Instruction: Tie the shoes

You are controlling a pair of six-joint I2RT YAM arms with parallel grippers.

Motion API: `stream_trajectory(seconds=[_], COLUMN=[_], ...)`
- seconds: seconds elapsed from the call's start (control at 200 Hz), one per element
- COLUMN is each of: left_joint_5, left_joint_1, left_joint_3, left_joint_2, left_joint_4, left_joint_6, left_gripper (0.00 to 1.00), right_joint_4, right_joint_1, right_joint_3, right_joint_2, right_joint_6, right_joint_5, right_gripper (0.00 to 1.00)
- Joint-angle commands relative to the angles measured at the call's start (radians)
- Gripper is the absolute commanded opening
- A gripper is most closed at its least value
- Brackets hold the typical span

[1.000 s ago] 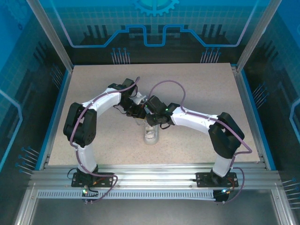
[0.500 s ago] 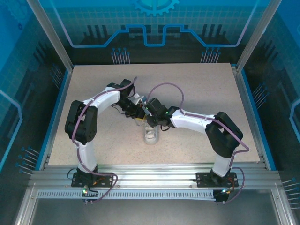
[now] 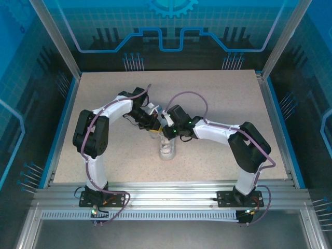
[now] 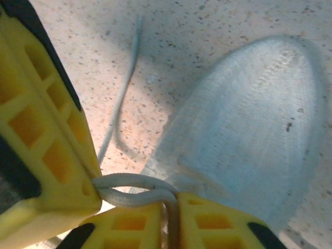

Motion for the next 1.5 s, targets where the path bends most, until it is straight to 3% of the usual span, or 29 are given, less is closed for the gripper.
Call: stream_trajectory(seconds=[0.0, 0.23, 0.505, 0.58, 0.67, 0.816, 0.951, 1.276, 1.496], left_joint_5=[0.038, 0.0, -0.034, -0.042, -0.053, -0.07, -0.073, -0.078, -0.072], left_joint_1=[0.001, 0.001, -0.008, -0.011, -0.011, -0.02, -0.028, -0.03, -0.028], left_joint_3=[0.017, 0.001, -0.057, -0.068, -0.071, -0.062, -0.057, -0.034, -0.002], left_joint_2=[-0.013, -0.036, -0.072, -0.082, -0.085, -0.083, -0.086, -0.075, -0.066], left_joint_4=[-0.013, 0.027, 0.138, 0.154, 0.157, 0.136, 0.131, 0.086, 0.053], left_joint_6=[0.039, 0.066, 0.068, 0.074, 0.076, 0.07, 0.067, 0.097, 0.121], left_gripper=[0.0, 0.0, 0.0, 0.0, 0.0, 0.0, 0.0, 0.0, 0.0], right_joint_4=[0.148, 0.33, 0.446, 0.429, 0.316, 0.114, 0.112, 0.119, 0.107], right_joint_1=[-0.06, -0.13, -0.154, -0.154, -0.15, -0.089, -0.061, -0.067, -0.079], right_joint_3=[-0.054, -0.15, -0.193, -0.196, -0.183, -0.129, -0.134, -0.097, -0.068], right_joint_2=[-0.009, -0.072, -0.082, -0.09, -0.126, -0.188, -0.198, -0.132, -0.102], right_joint_6=[-0.01, 0.09, 0.166, 0.163, 0.119, -0.042, -0.133, -0.329, -0.368], right_joint_5=[-0.263, -0.495, -0.661, -0.635, -0.498, -0.19, -0.076, -0.251, -0.328], right_gripper=[0.03, 0.0, 0.0, 0.0, 0.0, 0.09, 0.21, 0.39, 0.43])
